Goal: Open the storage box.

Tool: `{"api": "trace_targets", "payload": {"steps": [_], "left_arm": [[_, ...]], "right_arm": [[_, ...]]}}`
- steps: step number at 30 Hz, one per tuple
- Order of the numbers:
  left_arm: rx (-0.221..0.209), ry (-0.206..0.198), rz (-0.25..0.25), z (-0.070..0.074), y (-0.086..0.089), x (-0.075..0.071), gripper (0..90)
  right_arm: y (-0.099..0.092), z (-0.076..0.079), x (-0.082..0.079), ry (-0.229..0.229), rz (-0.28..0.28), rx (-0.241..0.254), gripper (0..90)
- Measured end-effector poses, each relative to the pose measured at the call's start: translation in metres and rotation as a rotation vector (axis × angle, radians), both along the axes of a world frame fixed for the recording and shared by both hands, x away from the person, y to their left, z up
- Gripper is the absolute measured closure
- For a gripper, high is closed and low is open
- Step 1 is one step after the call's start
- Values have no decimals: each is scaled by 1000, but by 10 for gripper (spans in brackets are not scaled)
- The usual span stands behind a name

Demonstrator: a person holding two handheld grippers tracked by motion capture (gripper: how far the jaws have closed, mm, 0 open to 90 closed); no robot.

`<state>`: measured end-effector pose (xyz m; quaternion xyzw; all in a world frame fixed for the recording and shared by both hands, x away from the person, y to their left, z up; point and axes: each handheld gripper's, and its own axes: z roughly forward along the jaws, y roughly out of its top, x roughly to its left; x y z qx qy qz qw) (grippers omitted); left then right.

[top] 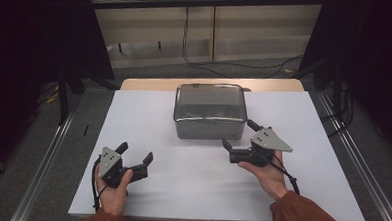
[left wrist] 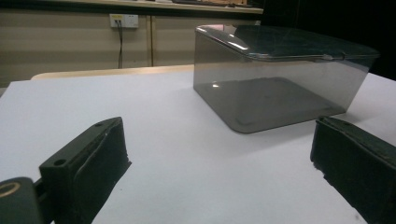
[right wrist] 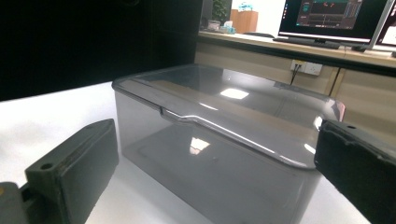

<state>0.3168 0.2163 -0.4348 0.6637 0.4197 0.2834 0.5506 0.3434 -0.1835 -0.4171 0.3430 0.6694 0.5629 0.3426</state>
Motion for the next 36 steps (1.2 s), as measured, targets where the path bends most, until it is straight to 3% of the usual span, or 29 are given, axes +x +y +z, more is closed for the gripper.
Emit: {"api": "trace_targets", "payload": {"steps": [7,10,14,27,35,36], "left_arm": [[3,-4,1,0,0,0,37],[5,-9,-7,1,0,-1,37],[5,-9,-8,1,0,0,37],[5,-8,-10,1,0,0,37],[16,-19,-25,2,-2,-1,36],[17,-18,-26,1,-2,-1,36]], "right_arm": [[11,7,9,-31,12,-31,14],[12,8,15,-19,14,-26,20],[14,11,20,-40,13,-65,33],[32,22,26,-160,26,-264,82],[40,17,27,-186,15,-394,113],[41,15,27,-199,13,-430,128]]}}
